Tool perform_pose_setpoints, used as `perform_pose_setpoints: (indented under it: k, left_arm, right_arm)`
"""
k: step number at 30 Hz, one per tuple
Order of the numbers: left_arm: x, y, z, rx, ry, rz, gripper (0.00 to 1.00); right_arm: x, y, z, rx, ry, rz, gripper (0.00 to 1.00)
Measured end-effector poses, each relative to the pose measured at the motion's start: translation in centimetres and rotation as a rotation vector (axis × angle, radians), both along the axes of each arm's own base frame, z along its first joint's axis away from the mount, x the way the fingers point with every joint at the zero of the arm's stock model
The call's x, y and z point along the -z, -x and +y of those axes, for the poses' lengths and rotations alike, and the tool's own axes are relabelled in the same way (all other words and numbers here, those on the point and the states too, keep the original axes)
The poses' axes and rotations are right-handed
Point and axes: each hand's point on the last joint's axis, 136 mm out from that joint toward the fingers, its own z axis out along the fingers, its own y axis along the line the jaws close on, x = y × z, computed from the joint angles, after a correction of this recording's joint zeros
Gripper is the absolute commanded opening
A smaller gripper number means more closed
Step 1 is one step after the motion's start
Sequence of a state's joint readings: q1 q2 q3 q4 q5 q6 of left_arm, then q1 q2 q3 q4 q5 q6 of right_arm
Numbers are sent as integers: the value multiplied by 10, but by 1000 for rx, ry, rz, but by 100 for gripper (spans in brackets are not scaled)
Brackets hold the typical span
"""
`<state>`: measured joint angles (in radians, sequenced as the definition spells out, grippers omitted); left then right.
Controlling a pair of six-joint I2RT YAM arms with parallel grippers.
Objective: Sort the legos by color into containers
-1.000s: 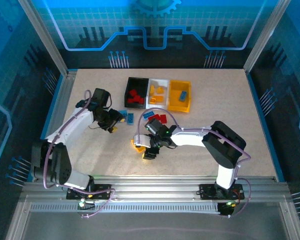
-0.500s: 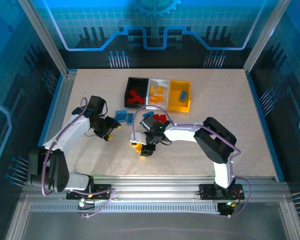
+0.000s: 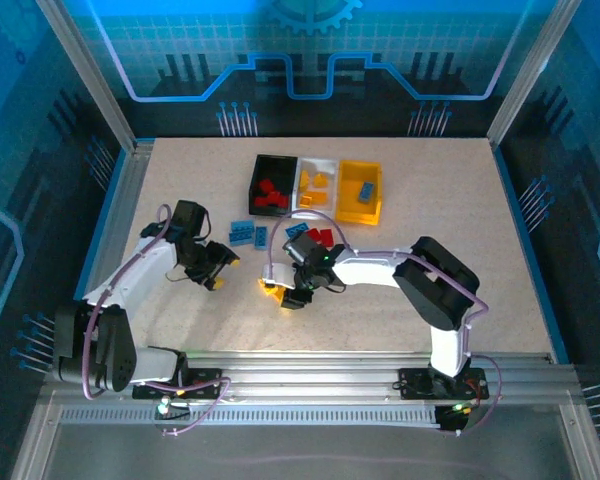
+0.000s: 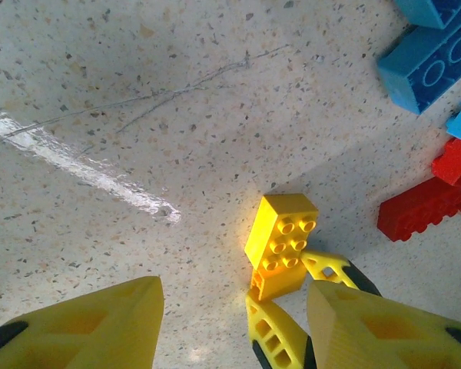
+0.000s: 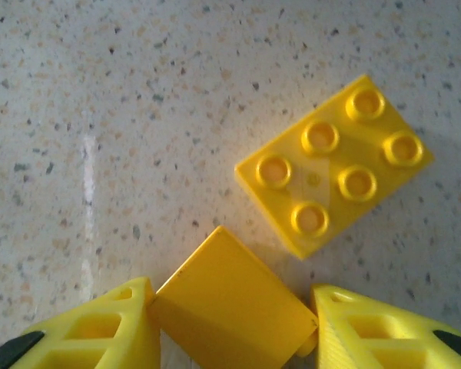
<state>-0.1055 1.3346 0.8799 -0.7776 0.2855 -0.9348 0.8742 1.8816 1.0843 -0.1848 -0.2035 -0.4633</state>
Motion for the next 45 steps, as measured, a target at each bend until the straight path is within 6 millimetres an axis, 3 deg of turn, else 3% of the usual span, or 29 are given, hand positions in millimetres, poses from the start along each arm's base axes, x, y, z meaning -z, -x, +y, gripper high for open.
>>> perform_pose_setpoints:
  k: [3, 7, 9, 15, 19, 23, 27, 30, 34, 38, 42, 45]
  left_arm:
    - [2, 1, 0, 1, 0, 3, 56]
    - [4, 2, -10, 33, 2, -6, 62]
    - [8, 2, -22, 75, 6, -5, 64]
    - [31, 6, -51, 154, 6, 54, 65]
    - [33, 0, -58, 172, 2, 62, 66]
    - [34, -10, -63, 181, 1, 64, 67]
    - [44, -13, -68, 199, -8, 95, 68]
    - [53, -12, -75, 220, -17, 127, 69]
    - [63, -11, -82, 244, -26, 155, 70]
    - [70, -15, -87, 252, -36, 178, 68]
    - [72, -13, -85, 260, -63, 224, 53]
    - [75, -9, -82, 268, -96, 264, 39]
  right_arm:
    - [-16, -5, -7, 44, -21, -16, 38]
    - [-58, -35, -21, 148, -104, -65, 38]
    - [-77, -61, -33, 214, -140, -93, 38]
    - [-127, -164, -65, 414, -215, -201, 39]
    - [-125, -227, -73, 509, -205, -246, 43]
    - [-101, -260, -77, 586, -167, -240, 51]
    - [-88, -264, -87, 659, -138, -215, 66]
    - [-91, -260, -92, 694, -148, -212, 69]
    - [-97, -230, -108, 735, -158, -181, 70]
    - [-118, -197, -122, 770, -209, -167, 71]
    - [-139, -165, -135, 786, -261, -170, 71]
    - [-142, -144, -145, 795, -271, -167, 72]
